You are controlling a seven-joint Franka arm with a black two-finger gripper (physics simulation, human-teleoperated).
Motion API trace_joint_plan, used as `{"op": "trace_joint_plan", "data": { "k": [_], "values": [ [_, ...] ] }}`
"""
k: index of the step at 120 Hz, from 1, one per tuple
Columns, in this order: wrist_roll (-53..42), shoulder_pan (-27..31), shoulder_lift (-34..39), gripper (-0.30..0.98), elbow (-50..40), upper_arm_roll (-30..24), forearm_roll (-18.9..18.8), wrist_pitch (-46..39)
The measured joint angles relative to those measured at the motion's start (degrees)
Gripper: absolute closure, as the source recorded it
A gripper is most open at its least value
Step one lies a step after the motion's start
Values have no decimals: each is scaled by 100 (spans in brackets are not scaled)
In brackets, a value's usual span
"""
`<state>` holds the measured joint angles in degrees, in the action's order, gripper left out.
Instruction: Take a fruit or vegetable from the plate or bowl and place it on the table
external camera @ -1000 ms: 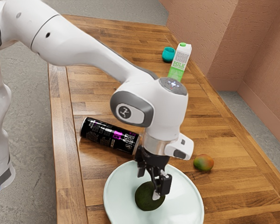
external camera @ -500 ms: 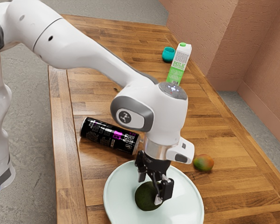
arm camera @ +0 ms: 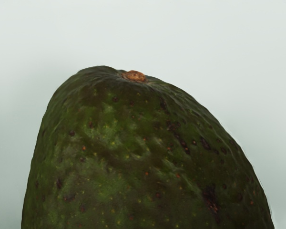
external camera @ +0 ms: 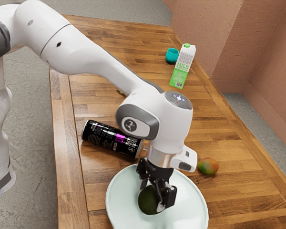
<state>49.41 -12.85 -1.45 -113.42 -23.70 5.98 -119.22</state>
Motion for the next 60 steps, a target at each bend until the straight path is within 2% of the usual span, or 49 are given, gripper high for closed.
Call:
{"op": "trace_joint_plan", "data": {
  "k": [18,28,38,60],
  "values": [
    [20,182,-45,0,1,4,0,-14],
    [66,322,-50,10,-10,-11,-5,-21],
    [121,364,-44,15,-64,-24,-17,-50],
    [221,335,98,16,-101,-41,-28,-86]
  ]
}}
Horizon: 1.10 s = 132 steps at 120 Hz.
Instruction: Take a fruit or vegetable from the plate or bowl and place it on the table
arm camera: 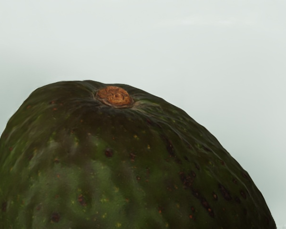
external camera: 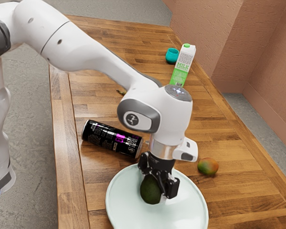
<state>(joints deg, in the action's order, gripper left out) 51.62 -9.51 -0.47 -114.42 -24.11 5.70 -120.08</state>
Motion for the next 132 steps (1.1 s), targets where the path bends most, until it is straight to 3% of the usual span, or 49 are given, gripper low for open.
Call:
{"op": "trace_joint_plan", "data": {
  "k": [11,32,52,63,80,90,112,119,132],
  "values": [
    [35,-35,99,17,160,11,-39,73],
    [78,-154,-84,16,1311,-5,-504,555],
    [-1,-708,-1033,16,2773,-69,-1058,936],
    [-117,-985,-2142,16,4154,-95,-1442,1147],
    [-362,-978,-3570,17,5709,-120,-1978,1351],
    [-497,-955,-4187,17,6483,-415,-2308,1430],
    [-734,-983,-4564,21,6847,-689,-2720,1507],
    [-794,-997,-4576,9,6851,-706,-2756,1513],
    [-889,-1016,-4572,4,6852,-715,-2782,1518]
  ]
}}
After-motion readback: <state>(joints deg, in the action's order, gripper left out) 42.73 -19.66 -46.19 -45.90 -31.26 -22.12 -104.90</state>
